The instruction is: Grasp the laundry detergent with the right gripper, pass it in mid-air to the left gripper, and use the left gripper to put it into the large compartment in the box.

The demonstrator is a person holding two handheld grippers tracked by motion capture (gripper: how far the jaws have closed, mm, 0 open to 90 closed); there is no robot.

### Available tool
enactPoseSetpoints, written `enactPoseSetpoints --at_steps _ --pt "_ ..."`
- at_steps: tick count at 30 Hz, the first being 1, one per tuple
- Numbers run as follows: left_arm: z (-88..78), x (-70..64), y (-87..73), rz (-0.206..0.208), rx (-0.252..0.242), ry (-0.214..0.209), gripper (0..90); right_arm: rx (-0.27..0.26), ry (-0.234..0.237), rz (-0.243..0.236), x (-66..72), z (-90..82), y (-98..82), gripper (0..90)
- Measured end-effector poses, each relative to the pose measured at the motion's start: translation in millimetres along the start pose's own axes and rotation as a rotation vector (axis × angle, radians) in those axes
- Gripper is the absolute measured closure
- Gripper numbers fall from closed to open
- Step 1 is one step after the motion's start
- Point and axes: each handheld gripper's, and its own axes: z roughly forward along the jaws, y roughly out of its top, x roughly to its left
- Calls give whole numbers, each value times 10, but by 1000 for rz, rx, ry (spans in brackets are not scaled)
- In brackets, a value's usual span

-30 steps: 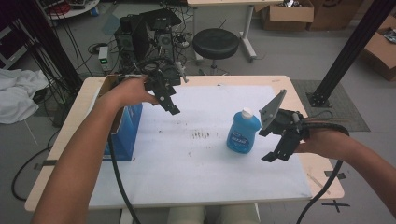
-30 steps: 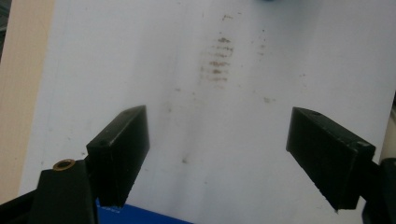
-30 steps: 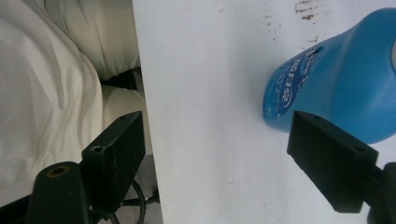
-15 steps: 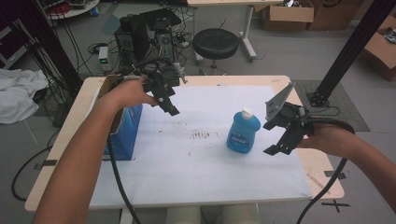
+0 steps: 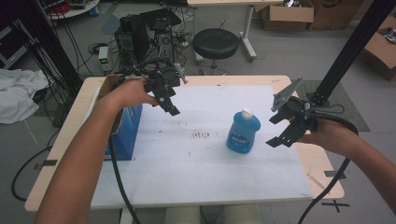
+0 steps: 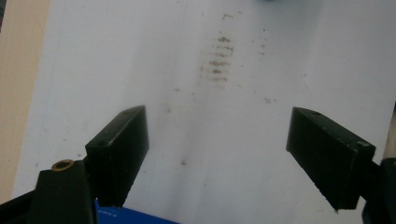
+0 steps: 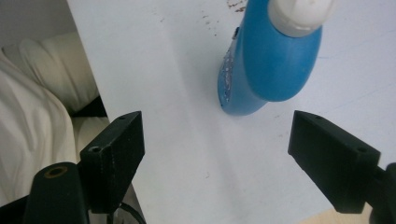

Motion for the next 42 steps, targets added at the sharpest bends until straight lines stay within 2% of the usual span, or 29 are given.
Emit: enactPoseSetpoints --at_steps 2,7,16,17,23,28,34,42 --pt "15 6 4 2 2 0 217 -11 -6 28 -48 23 -34 184" --pt "22 17 -2 -1 5 -1 217 -42 -7 60 -110 64 -88 182" --pt "14 21 -14 -4 5 -1 217 -70 -10 76 -197 169 -171 177" --pt "18 24 -22 -6 4 0 216 -96 -13 84 -219 195 -203 177" --pt "13 33 -32 -6 8 0 217 -151 -18 99 -250 262 -268 175" --pt "24 34 -33 -5 9 -2 216 -202 -7 126 -294 409 -363 170" --pt "28 44 -45 -8 8 -2 217 -225 1 133 -320 524 -430 170" --pt "29 48 -45 -10 7 -2 217 -292 10 140 -353 652 -520 169"
